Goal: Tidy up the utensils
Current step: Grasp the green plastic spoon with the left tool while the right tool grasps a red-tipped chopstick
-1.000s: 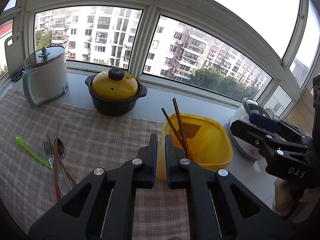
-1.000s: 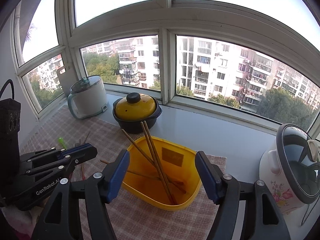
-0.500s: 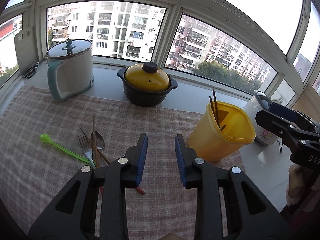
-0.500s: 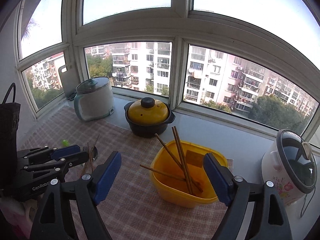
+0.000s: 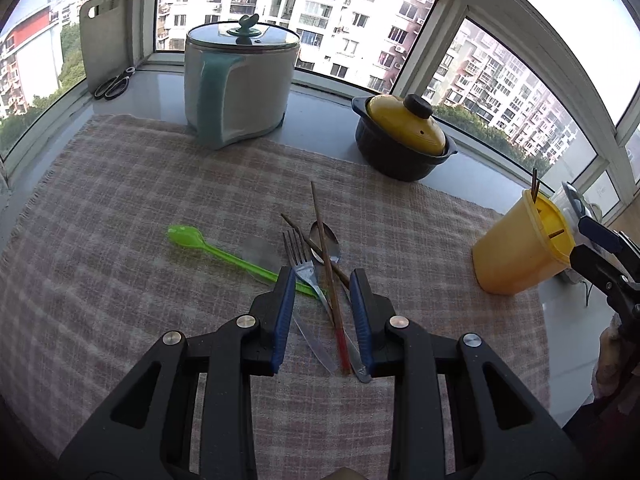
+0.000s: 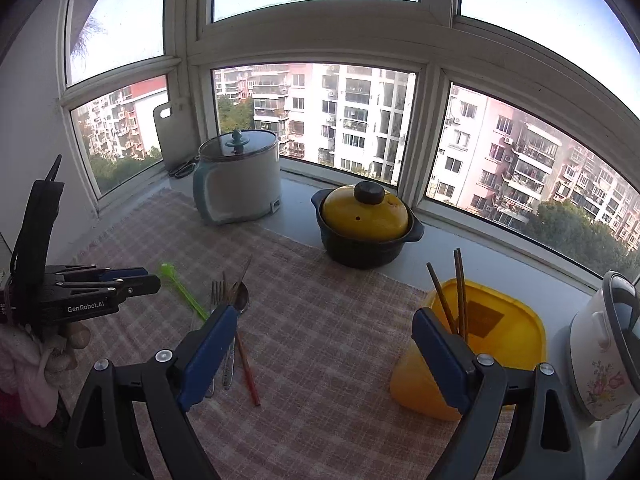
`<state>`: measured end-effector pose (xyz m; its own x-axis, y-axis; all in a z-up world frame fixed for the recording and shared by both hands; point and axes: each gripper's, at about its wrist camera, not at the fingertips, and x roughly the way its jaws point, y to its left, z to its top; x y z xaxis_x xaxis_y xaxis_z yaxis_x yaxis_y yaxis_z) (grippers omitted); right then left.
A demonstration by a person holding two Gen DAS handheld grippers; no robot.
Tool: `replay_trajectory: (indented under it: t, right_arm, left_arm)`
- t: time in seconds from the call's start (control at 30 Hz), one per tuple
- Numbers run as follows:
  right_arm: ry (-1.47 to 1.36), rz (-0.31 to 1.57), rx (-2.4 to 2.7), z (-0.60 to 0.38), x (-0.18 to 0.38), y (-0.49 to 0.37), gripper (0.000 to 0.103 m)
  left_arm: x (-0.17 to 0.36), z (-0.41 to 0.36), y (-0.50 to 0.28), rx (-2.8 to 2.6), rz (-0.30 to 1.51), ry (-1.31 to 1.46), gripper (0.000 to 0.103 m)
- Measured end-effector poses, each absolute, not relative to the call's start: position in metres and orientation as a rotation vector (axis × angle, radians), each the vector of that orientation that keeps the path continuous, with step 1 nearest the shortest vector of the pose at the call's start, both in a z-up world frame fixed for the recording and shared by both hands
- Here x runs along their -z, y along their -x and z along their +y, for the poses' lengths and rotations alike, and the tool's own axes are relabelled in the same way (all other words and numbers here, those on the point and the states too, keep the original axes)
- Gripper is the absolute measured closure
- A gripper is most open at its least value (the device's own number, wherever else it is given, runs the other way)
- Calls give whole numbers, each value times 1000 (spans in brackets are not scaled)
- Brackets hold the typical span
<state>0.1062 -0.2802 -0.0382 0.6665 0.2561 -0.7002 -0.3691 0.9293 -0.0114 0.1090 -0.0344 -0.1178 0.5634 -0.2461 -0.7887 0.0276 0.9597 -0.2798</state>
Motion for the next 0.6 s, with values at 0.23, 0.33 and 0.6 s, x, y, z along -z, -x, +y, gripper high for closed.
replay_trajectory:
  t: [0.23,0.33,0.6]
  right_arm:
    - [169,901,-413,-251,72,-130,25]
    - [155,969,-442,-243,88,-140,28]
    - [144,1113,-475,-228,133,-160,43]
  left_arm:
    - [150,-17,-121,187,1044,298,76]
    - [162,-10,-125,192,1078,335,76]
    - [186,12,-136,154,1133,404,76]
